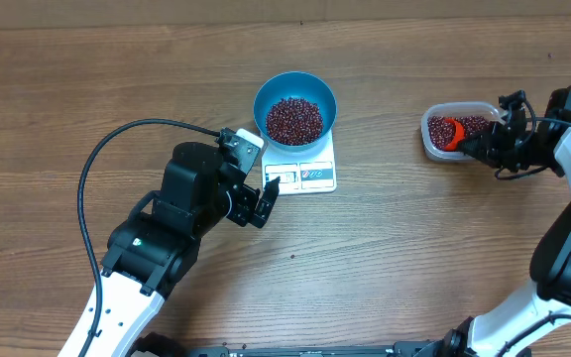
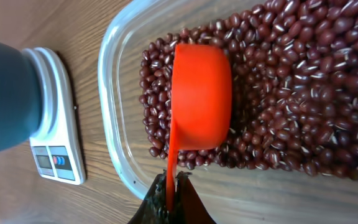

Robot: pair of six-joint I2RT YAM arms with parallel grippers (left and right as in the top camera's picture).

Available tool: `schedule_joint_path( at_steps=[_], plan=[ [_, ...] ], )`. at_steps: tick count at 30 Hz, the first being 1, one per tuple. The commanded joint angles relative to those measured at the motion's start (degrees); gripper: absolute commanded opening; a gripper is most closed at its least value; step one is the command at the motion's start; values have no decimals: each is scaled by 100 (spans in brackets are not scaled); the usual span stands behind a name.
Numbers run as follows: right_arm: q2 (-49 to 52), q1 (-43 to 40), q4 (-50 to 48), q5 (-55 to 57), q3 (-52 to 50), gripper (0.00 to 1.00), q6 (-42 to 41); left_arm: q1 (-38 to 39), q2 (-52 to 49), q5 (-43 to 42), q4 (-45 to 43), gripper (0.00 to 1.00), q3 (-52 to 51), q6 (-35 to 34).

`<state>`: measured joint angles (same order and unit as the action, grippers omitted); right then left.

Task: Scoop item into bowl and weigh 150g on scale
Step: 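Push the red scoop through the beans to fill it, right gripper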

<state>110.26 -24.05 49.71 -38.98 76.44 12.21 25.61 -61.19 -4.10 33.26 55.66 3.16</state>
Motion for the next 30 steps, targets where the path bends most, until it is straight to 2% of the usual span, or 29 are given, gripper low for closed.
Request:
schedule_joint_path(
  at_steps=[1,11,21,30],
  plan=[
    [337,17,7,-229,-33,4,-37,-9,-31,-37,-4,100,118,-57],
    [378,-85,-24,-599,-33,4,-15,-9,-31,-37,-4,99,118,-57],
    [400,-778,-127,-1585,-33,4,7,-9,-33,-37,-4,99,118,-57],
    [400,-905,44,-2417,-33,4,258,-9,-33,-37,-4,100,118,-57]
  ],
)
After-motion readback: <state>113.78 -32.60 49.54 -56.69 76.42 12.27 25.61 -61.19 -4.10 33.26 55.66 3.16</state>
